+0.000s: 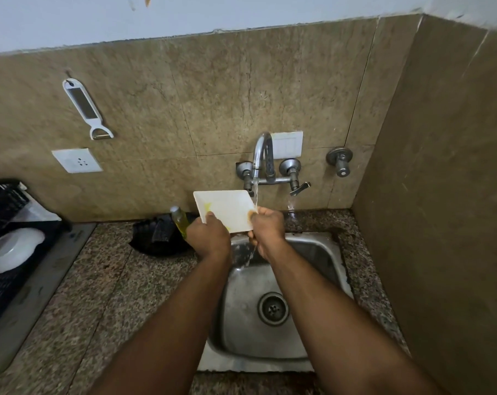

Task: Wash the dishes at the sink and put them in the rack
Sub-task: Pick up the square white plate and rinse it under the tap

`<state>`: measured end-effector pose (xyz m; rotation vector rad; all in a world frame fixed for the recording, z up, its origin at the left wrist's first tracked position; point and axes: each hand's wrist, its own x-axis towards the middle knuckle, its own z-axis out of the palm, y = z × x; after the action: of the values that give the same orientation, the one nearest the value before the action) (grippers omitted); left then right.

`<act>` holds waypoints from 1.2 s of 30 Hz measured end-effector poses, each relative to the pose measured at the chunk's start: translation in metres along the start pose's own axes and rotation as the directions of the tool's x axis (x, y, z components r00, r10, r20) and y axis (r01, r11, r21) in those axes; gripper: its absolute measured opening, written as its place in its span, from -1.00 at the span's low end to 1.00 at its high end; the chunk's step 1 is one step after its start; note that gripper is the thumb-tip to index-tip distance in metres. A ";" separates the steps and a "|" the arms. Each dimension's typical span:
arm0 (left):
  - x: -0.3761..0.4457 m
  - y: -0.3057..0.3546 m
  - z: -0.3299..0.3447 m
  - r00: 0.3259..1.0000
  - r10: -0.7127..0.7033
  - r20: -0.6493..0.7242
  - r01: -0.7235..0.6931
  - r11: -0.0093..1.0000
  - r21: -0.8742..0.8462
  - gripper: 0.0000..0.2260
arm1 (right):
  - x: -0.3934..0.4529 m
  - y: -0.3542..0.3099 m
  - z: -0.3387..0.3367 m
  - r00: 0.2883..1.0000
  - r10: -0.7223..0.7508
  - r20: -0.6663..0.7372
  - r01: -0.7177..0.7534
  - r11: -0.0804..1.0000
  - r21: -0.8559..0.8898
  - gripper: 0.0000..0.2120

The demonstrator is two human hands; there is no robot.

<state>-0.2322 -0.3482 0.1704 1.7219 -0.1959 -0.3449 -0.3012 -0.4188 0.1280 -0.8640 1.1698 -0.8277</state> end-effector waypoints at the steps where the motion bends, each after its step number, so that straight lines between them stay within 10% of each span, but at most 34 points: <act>1: -0.002 0.002 0.001 1.000 -0.005 -0.011 0.005 1.000 0.005 -0.72 | 0.000 0.001 0.002 1.000 0.017 -0.018 -0.016 0.998 0.053 -0.85; 8: -0.001 -0.009 0.006 0.986 -0.136 0.101 0.145 0.986 -0.086 -0.77 | -0.008 0.008 0.009 0.989 0.146 -0.028 -0.134 0.955 0.264 -0.79; 14: 0.025 0.003 -0.022 0.747 -0.378 0.547 0.512 0.852 -0.110 -0.31 | 0.010 0.003 -0.016 0.995 -0.003 -0.100 -0.005 0.997 -0.079 -0.81; 20: 0.028 0.024 -0.029 0.866 -0.254 0.430 0.241 0.967 0.088 -0.90 | -0.007 0.009 -0.012 0.975 0.106 0.197 -0.070 0.981 -0.183 -0.81; 27: 0.033 -0.001 -0.035 0.900 0.052 0.433 -0.181 0.948 0.263 -0.74 | -0.003 0.011 -0.004 0.994 -0.077 -0.073 0.053 0.956 -0.289 -0.79; 33: 0.046 -0.005 -0.036 0.946 0.179 0.269 -0.258 0.919 0.297 -0.65 | -0.017 -0.007 -0.011 0.938 0.062 0.342 -0.013 0.989 -0.145 -0.76; 36: 0.039 -0.005 -0.031 0.920 0.239 0.312 -0.333 0.895 0.297 -0.66 | -0.013 -0.004 -0.010 0.979 -0.009 0.206 0.056 0.973 -0.223 -0.84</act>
<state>-0.1857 -0.3310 0.1658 1.9526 -0.7434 -0.3347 -0.3137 -0.4099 0.1355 -1.1328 1.0839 -0.6217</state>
